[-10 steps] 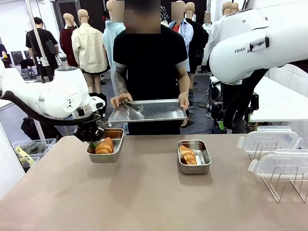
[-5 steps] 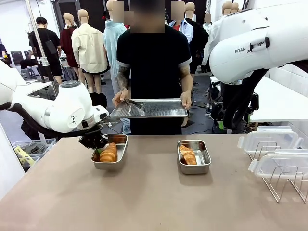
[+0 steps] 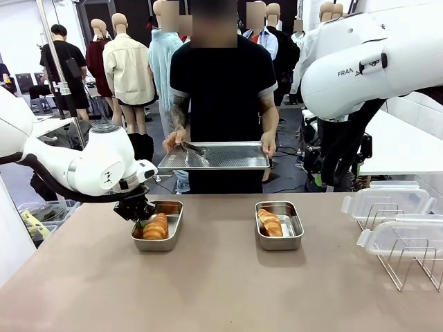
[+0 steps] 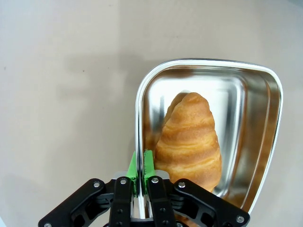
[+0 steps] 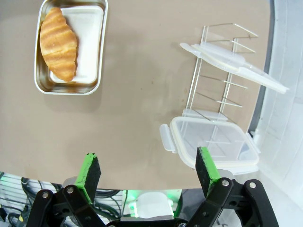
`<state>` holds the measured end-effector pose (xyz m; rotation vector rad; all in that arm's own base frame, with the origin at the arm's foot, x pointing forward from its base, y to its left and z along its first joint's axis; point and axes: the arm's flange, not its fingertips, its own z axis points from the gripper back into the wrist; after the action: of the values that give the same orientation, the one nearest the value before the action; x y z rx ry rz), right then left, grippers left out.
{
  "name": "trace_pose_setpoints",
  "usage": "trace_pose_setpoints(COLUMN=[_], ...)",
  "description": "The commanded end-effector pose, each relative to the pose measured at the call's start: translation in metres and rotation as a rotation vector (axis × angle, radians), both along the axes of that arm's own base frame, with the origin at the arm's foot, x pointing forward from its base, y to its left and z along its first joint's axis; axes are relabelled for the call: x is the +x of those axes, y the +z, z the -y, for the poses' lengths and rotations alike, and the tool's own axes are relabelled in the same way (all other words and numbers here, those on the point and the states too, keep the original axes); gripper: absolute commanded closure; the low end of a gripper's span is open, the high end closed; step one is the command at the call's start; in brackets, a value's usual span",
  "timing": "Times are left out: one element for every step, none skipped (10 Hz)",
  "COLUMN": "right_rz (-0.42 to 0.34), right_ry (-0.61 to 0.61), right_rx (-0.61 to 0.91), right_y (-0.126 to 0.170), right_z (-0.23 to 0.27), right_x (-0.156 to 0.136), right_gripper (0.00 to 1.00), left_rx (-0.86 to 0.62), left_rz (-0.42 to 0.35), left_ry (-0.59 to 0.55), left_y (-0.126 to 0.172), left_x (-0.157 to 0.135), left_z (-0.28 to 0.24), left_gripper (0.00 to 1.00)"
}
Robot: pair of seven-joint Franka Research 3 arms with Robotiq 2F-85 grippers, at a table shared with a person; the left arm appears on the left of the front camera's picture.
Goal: Place the bread in airtight containers.
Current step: Pick up one Airtight Container lid and hand it to the human.
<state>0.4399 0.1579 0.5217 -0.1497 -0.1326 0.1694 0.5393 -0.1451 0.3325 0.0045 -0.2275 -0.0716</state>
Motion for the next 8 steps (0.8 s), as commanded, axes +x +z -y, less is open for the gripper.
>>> trace_pose_setpoints(right_rz=[0.007,0.007,0.007,0.007,0.007,0.007,0.007,0.007], right_ry=[-0.001,-0.001,-0.001,-0.001,-0.001,-0.001,-0.001,-0.001], right_rx=[0.01,0.01,0.01,0.01,0.01,0.01,0.01,0.01], right_y=[-0.002,-0.002,-0.002,-0.002,-0.002,-0.002,-0.002,-0.002], right_z=[0.0,0.0,0.0,0.0,0.0,0.0,0.0,0.0], right_x=[0.0,0.0,0.0,0.0,0.0,0.0,0.0,0.0], right_gripper=[0.0,0.0,0.0,0.0,0.0,0.0,0.0,0.0], left_rx=[-0.022,-0.022,-0.022,-0.021,-0.027,-0.038,-0.032,-0.025], left_rz=[-0.056,-0.06,-0.062,-0.048,-0.019,-0.002,0.019,0.043], left_ry=[0.051,0.062,0.066,0.064,0.059,0.045,0.033,0.012], left_y=[0.005,0.007,0.009,0.013,0.022,0.035,0.046,0.058], left_x=[0.004,0.005,0.005,0.003,-0.001,-0.006,-0.011,-0.015], left_z=[0.004,0.003,0.004,0.006,0.006,0.006,0.008,0.009], left_gripper=[0.87,0.68,0.49,0.3,0.1,0.0,0.0,0.0])
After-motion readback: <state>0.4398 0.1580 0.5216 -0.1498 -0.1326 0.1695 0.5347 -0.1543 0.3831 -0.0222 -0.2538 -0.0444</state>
